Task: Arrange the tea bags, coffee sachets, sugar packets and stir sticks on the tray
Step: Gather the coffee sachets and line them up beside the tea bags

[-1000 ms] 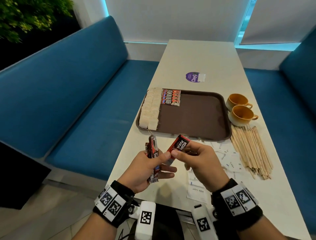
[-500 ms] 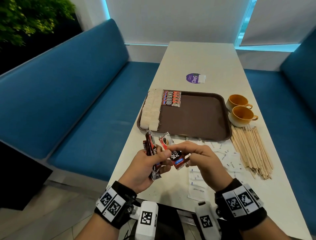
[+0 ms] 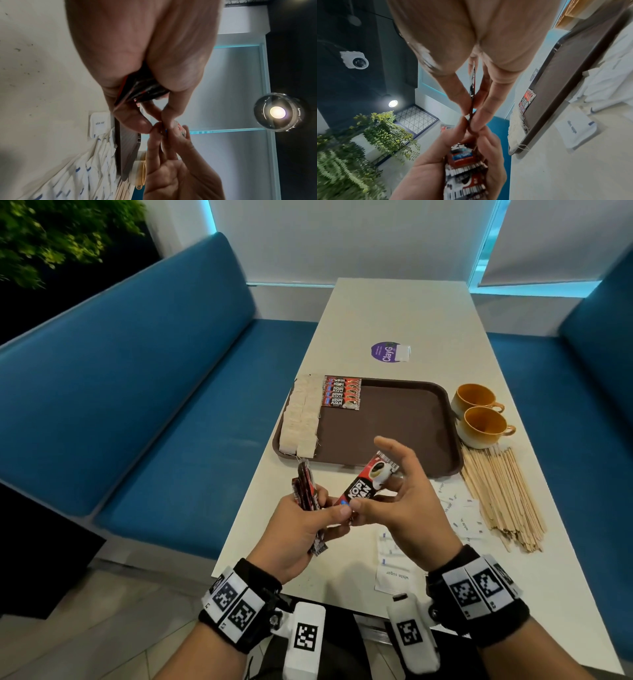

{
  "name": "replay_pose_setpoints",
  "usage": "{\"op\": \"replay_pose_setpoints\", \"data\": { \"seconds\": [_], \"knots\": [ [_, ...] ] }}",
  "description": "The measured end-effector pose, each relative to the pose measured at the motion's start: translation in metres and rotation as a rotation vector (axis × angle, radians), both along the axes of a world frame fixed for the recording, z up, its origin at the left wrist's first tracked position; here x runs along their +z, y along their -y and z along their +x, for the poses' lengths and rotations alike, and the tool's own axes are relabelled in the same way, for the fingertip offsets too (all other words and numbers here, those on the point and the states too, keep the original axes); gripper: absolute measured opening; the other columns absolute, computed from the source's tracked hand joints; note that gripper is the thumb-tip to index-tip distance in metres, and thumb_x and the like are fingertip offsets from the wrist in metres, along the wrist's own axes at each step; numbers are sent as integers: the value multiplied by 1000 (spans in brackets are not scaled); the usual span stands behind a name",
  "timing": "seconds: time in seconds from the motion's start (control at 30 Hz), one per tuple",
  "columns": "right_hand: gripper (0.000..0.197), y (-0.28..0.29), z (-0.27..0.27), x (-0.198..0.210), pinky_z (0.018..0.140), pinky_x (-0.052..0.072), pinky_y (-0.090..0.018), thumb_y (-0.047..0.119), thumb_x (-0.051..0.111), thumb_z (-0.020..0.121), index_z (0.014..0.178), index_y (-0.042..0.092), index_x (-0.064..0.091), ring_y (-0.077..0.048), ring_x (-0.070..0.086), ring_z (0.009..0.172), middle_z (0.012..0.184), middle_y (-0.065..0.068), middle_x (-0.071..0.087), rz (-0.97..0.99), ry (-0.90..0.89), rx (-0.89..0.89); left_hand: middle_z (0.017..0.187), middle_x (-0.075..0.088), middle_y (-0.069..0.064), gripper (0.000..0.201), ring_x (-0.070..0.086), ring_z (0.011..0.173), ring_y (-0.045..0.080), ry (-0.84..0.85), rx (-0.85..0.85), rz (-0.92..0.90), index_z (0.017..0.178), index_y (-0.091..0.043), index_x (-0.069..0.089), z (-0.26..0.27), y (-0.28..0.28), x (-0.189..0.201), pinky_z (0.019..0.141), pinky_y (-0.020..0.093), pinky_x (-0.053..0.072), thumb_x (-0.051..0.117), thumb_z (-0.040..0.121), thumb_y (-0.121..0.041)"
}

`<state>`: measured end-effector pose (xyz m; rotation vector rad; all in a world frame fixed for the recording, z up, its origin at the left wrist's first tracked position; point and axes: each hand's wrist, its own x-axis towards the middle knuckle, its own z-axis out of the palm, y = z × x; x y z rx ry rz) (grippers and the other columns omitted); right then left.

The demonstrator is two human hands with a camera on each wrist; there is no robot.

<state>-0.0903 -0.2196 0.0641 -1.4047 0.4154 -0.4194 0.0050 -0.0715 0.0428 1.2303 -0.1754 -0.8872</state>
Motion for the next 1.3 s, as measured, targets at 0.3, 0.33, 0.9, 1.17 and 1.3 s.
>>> {"op": "replay_pose_setpoints", "data": {
  "seconds": [0.3,0.33,0.9,1.17,1.3],
  "knots": [
    [15,9,0,-5,66,63,-37,6,60,100,101,0,74,-28,69,68,96,-24,74,5,-113,-55,78,66,8,31,70,71,21,-93,263,-165,73,-16,51,15,1,12,68,31,62,67,87,8],
    [12,9,0,-7,65,63,-35,3,62,98,103,0,73,-28,68,69,95,-24,74,19,-106,-58,78,66,8,30,70,71,20,-108,288,-196,73,-16,51,16,1,12,66,30,61,69,84,5],
    [25,32,-1,-1,74,64,-34,1,83,76,101,4,79,-34,75,84,88,-12,79,-60,-52,-82,82,71,10,32,57,63,19,-33,288,-61,79,-19,53,26,1,-2,63,28,47,80,70,-4],
    [27,47,18,-1,71,64,-36,-1,85,70,96,-1,77,-34,71,73,88,-24,76,-27,-40,-104,75,60,4,19,57,65,17,-176,260,-47,93,-9,60,40,15,2,60,27,52,75,86,-17],
    [34,62,38,6,69,64,-35,1,86,66,97,-5,73,-33,71,71,85,-26,73,14,-31,-121,80,59,8,11,58,67,20,-259,196,-50,102,-2,63,52,17,4,56,28,51,64,96,-12]
  ]
}}
